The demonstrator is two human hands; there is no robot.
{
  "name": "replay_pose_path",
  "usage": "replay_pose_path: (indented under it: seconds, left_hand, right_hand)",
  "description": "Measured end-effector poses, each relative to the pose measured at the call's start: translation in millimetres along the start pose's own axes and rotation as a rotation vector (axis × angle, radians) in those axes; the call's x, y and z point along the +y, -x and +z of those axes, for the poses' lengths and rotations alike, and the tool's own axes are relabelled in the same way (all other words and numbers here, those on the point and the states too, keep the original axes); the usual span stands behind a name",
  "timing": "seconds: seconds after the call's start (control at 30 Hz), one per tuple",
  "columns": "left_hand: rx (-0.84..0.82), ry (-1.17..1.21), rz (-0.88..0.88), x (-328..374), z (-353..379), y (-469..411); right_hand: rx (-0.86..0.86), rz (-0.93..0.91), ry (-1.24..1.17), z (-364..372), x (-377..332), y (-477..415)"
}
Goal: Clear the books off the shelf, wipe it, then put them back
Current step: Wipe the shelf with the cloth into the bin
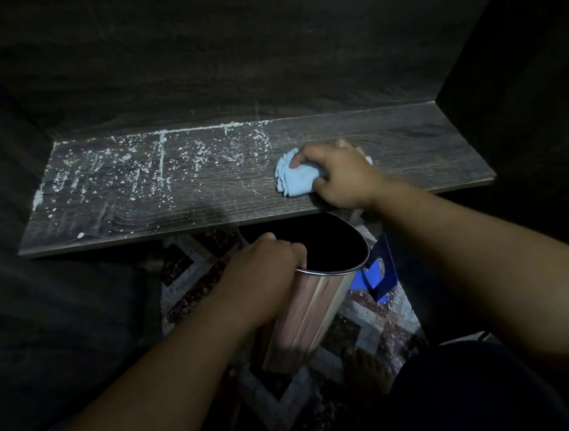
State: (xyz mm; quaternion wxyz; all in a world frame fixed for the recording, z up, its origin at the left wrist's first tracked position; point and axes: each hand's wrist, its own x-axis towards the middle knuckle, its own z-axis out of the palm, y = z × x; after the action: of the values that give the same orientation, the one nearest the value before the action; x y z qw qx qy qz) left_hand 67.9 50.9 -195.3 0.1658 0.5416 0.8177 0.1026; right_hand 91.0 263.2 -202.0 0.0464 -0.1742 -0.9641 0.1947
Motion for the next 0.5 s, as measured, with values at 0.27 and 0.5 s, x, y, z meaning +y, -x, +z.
replay_pose_path:
  seconds: [0.27,0.5]
  left_hand:
    - [-0.009,-0.002,0.011,-2.0,3.4,-3.1]
    - [0.004,0.037,0.008,-7.2,6.2,-4.1]
  right_hand:
    - [0.267,0.100,-0.148,-33.4,35.4,-8.2]
    - [0.031,0.457,0.136,-37.0,73.4,-31.1]
